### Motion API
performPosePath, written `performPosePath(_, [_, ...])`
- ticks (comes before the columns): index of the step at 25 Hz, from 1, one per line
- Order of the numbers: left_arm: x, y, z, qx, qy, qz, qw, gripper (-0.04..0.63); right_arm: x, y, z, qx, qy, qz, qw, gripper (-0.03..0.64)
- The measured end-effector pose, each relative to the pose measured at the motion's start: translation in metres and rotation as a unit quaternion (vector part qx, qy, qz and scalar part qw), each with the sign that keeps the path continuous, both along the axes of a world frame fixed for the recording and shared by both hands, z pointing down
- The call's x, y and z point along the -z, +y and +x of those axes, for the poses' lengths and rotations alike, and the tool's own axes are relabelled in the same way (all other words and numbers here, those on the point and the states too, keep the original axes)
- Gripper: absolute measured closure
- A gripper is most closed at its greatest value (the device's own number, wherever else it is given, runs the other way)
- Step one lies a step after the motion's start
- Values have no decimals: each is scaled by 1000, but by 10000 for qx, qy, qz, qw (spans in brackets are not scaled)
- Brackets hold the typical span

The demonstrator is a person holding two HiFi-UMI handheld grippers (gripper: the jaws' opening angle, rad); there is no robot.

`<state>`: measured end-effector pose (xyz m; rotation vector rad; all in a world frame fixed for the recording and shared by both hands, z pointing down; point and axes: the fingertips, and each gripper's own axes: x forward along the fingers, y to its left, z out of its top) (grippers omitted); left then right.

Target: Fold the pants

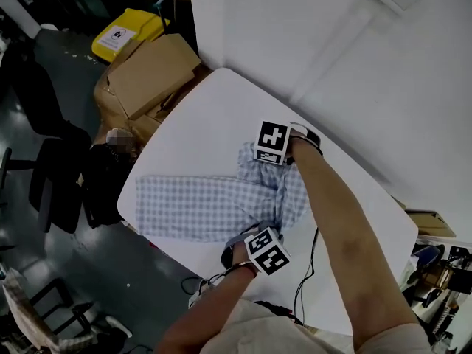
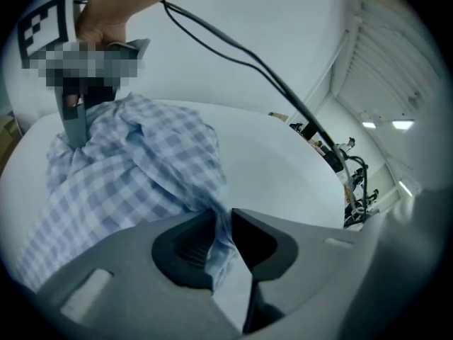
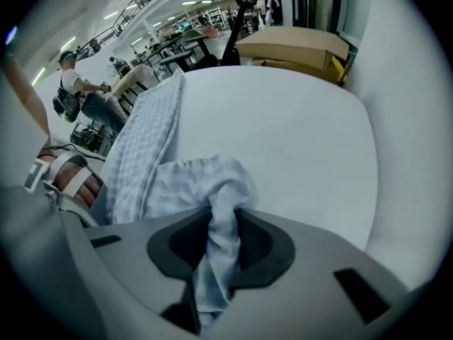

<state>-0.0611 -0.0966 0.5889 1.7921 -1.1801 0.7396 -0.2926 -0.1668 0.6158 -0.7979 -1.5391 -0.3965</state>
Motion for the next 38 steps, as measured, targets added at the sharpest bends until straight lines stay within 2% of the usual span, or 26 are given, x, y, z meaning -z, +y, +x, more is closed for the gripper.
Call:
performPosePath(2, [-3, 9, 4, -100, 109, -56, 9999, 515, 2, -11, 19, -431, 82, -5, 9990, 546])
performPosePath(3, [-4, 14, 6, -149, 149, -82, 9997, 518, 6, -21, 28, -840, 2, -54, 9965, 548])
performPosePath(5, [-6, 23, 9, -250, 196, -119, 9994, 520, 22, -48, 46, -1948, -311, -229, 9801, 551])
performPosePath(7, [-7, 32, 11, -357, 227, -140, 9990, 520, 44, -80, 76, -3096, -632, -359, 9481, 551])
performPosePath(9, [-8, 41, 13, -486, 249, -182, 9983, 520, 63, -111, 119, -4045, -869, -326, 9098, 552])
performPosePath(11, [-7, 48, 15, -631, 249, -225, 9974, 521, 80, -139, 172, -4822, -1083, -179, 8692, 552])
performPosePath(13, [-6, 54, 17, -793, 178, -240, 9964, 532, 99, -159, 223, -5525, -1382, -120, 8219, 552])
performPosePath(16, [-2, 59, 20, -1073, -46, -159, 9941, 544, 137, -176, 299, -6487, -2015, -123, 7338, 552])
performPosePath(18, [3, 64, 25, -1316, -275, -7, 9909, 545, 165, -179, 354, -7050, -2500, -102, 6636, 552])
performPosePath(19, [7, 68, 28, -1454, -406, 88, 9885, 545, 177, -177, 383, -7328, -2737, -122, 6228, 552])
performPosePath(22, [17, 78, 37, -1843, -739, 332, 9795, 545, 189, -150, 477, -8113, -3232, -332, 4861, 552])
performPosePath(24, [16, 86, 45, -2124, -915, 372, 9722, 545, 164, -116, 539, -8574, -3189, -512, 4007, 552])
performPosePath(25, [13, 90, 49, -2270, -1012, 344, 9680, 545, 142, -95, 566, -8784, -3046, -589, 3635, 552])
performPosePath(26, [8, 94, 53, -2409, -1115, 300, 9637, 545, 119, -72, 589, -8963, -2864, -651, 3323, 552])
performPosePath(27, [3, 98, 57, -2540, -1209, 252, 9593, 545, 95, -49, 607, -9105, -2681, -700, 3068, 552])
performPosePath(29, [-9, 106, 63, -2769, -1312, 157, 9518, 545, 58, -8, 632, -9302, -2439, -779, 2629, 552])
performPosePath(30, [-14, 110, 65, -2844, -1324, 116, 9494, 545, 48, 7, 639, -9357, -2407, -812, 2448, 552])
performPosePath(31, [-17, 112, 65, -2885, -1323, 84, 9483, 545, 42, 17, 645, -9382, -2417, -837, 2332, 552])
performPosePath(32, [-18, 113, 66, -2898, -1315, 63, 9480, 545, 41, 24, 649, -9385, -2443, -864, 2283, 551])
performPosePath(36, [-18, 117, 71, -2945, -1235, -18, 9476, 545, 42, 39, 659, -9358, -2501, -1082, 2235, 546])
performPosePath(38, [-17, 119, 76, -2900, -992, -80, 9518, 525, 45, 44, 662, -9321, -2577, -1151, 2272, 532])
